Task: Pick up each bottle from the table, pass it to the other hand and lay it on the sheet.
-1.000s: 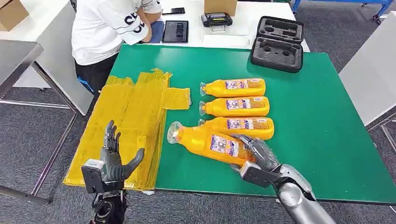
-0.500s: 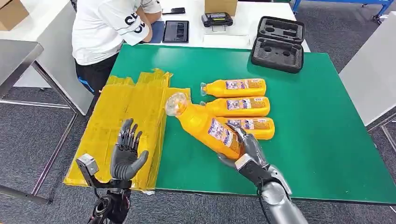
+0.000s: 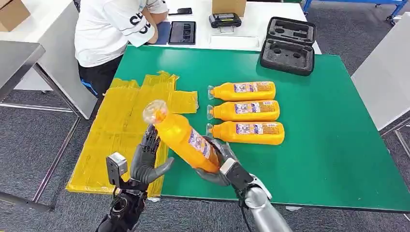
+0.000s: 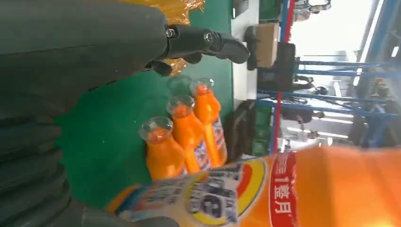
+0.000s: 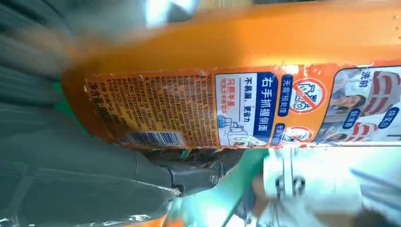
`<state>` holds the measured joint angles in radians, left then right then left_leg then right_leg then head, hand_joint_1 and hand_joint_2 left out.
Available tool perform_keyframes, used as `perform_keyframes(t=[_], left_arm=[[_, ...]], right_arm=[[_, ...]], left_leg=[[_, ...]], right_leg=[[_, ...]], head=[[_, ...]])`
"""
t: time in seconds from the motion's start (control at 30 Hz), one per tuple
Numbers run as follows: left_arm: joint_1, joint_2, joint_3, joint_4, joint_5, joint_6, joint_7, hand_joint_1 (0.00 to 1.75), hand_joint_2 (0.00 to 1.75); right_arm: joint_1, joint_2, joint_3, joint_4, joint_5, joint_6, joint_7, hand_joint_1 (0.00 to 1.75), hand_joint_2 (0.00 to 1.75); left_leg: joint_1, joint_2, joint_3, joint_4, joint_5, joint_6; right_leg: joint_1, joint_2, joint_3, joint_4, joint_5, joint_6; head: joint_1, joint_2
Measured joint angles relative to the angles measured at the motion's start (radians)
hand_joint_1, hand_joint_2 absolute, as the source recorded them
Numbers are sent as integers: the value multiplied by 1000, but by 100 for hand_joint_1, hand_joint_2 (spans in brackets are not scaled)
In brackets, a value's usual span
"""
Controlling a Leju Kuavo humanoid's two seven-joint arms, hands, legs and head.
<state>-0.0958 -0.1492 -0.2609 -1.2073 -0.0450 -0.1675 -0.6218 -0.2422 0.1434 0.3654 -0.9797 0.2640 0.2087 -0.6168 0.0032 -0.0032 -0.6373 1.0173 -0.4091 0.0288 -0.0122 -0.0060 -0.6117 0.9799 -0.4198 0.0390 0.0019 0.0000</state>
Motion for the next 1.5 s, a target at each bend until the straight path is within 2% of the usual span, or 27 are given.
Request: perform_keyframes(t=[0.23, 0.7, 1.23, 1.5], left_arm=[[-23, -4, -6, 67, 22, -12, -13, 0, 175], [-20, 18, -1, 83, 189, -277, -29, 0, 175], [-12, 29, -5, 83, 74, -270, -13, 0, 175], [-24, 29, -21, 111, 43, -294, -9, 0, 175]], right_arm=[[-27, 27, 43, 92, -19, 3, -3, 175, 175], [-51, 17, 68, 173, -39, 1, -21, 175, 175], [-65, 11, 86, 187, -31, 45, -21, 175, 175], [-94, 31, 144, 220, 19, 59, -20, 175, 175]], left_leg=[[0, 0, 0, 0, 0, 0], [0, 0, 0, 0, 0, 0], [0, 0, 0, 0, 0, 0], [0, 0, 0, 0, 0, 0]], right_leg=[[0, 0, 0, 0, 0, 0], [0, 0, 0, 0, 0, 0], [0, 0, 0, 0, 0, 0], [0, 0, -1, 0, 0, 0]], head=[[0, 0], [0, 0], [0, 0], [0, 0]])
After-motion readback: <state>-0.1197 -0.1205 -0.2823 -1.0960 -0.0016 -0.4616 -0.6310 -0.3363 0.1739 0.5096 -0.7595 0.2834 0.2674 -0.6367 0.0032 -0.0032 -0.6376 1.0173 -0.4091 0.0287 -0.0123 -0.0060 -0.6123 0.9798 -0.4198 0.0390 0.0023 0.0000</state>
